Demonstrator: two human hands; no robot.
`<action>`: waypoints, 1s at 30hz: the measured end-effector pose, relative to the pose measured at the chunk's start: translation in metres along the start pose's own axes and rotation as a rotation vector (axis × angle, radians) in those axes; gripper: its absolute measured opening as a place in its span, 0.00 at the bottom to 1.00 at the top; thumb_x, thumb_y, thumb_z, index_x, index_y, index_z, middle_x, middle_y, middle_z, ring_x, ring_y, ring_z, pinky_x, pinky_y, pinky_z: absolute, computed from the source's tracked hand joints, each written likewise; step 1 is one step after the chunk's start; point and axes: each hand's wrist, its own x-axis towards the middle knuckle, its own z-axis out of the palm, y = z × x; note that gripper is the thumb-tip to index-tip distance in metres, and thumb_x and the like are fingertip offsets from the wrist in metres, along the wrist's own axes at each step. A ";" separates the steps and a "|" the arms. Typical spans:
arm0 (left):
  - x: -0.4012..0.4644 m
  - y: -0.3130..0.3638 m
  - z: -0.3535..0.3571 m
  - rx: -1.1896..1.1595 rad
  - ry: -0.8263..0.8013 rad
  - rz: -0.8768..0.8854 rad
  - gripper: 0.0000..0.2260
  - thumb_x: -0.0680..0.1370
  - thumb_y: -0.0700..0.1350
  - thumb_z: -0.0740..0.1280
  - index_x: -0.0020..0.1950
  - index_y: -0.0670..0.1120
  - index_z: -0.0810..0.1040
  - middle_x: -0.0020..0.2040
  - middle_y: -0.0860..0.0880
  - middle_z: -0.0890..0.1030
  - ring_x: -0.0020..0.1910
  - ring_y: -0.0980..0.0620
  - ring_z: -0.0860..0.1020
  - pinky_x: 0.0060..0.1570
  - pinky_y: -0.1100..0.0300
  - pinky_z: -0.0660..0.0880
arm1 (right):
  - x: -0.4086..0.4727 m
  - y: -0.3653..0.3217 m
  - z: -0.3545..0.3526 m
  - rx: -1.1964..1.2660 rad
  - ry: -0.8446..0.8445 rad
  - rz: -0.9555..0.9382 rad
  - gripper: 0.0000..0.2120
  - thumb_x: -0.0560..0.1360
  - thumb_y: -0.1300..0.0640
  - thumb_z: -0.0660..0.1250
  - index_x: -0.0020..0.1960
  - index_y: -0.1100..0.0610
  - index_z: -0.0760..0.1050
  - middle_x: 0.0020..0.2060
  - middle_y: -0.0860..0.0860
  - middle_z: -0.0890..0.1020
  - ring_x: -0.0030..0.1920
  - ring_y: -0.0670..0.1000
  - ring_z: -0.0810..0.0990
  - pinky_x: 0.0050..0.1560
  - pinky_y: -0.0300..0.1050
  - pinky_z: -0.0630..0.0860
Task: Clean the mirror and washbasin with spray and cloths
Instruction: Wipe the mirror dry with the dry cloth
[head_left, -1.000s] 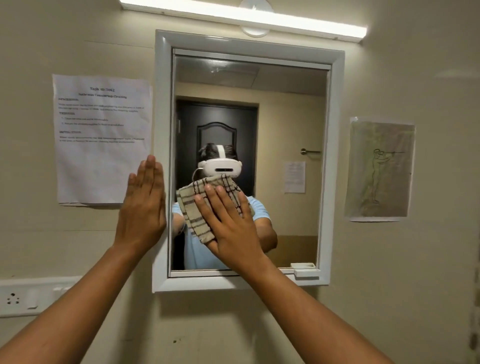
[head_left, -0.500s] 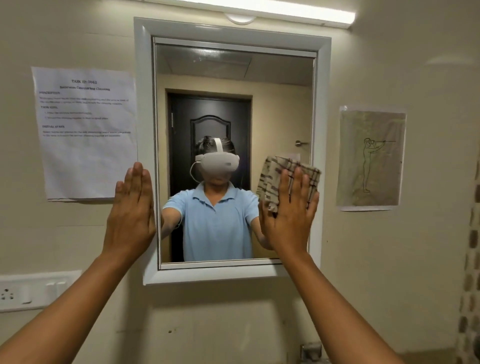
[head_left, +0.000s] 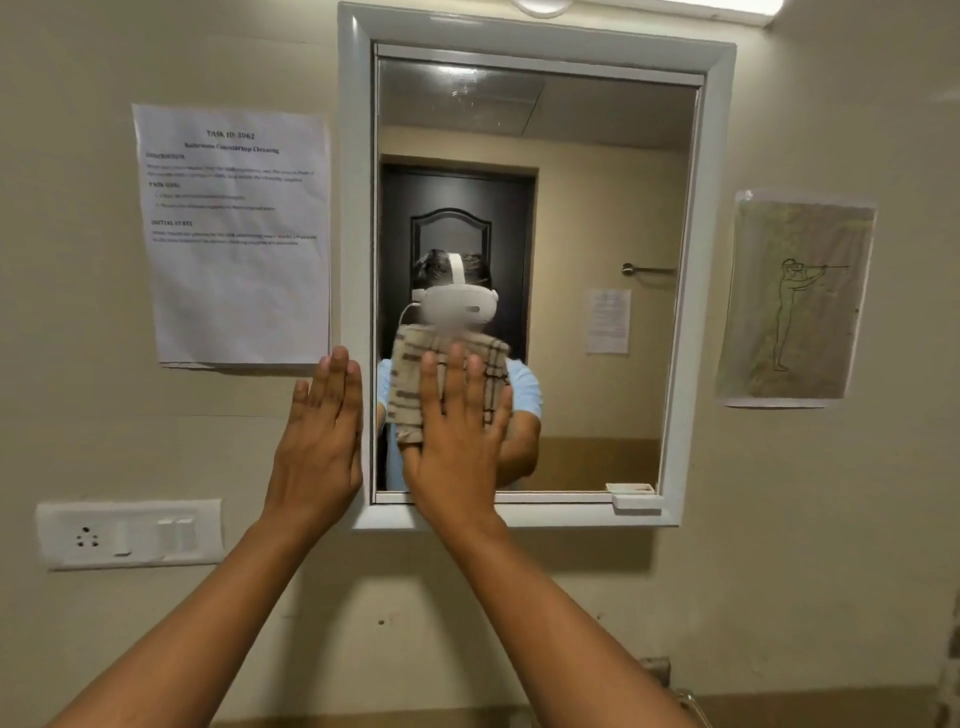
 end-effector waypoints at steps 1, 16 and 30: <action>-0.003 0.000 0.002 -0.008 -0.006 -0.002 0.29 0.78 0.42 0.48 0.79 0.39 0.47 0.80 0.41 0.46 0.79 0.45 0.46 0.76 0.44 0.50 | -0.007 -0.004 0.001 -0.007 -0.023 -0.054 0.34 0.79 0.43 0.49 0.81 0.52 0.44 0.80 0.53 0.43 0.80 0.54 0.39 0.76 0.62 0.37; -0.014 0.005 0.007 -0.068 0.005 -0.033 0.31 0.76 0.38 0.52 0.79 0.38 0.47 0.80 0.40 0.45 0.79 0.43 0.46 0.77 0.47 0.44 | -0.065 0.147 -0.018 -0.125 -0.005 0.026 0.33 0.81 0.44 0.51 0.80 0.54 0.43 0.80 0.55 0.45 0.80 0.57 0.43 0.77 0.64 0.45; -0.066 -0.009 0.008 -0.043 -0.156 -0.049 0.30 0.80 0.45 0.51 0.79 0.42 0.42 0.80 0.45 0.41 0.79 0.47 0.42 0.77 0.45 0.45 | -0.052 0.131 -0.034 0.353 0.402 0.541 0.36 0.70 0.72 0.57 0.77 0.55 0.62 0.79 0.52 0.60 0.79 0.51 0.55 0.74 0.55 0.64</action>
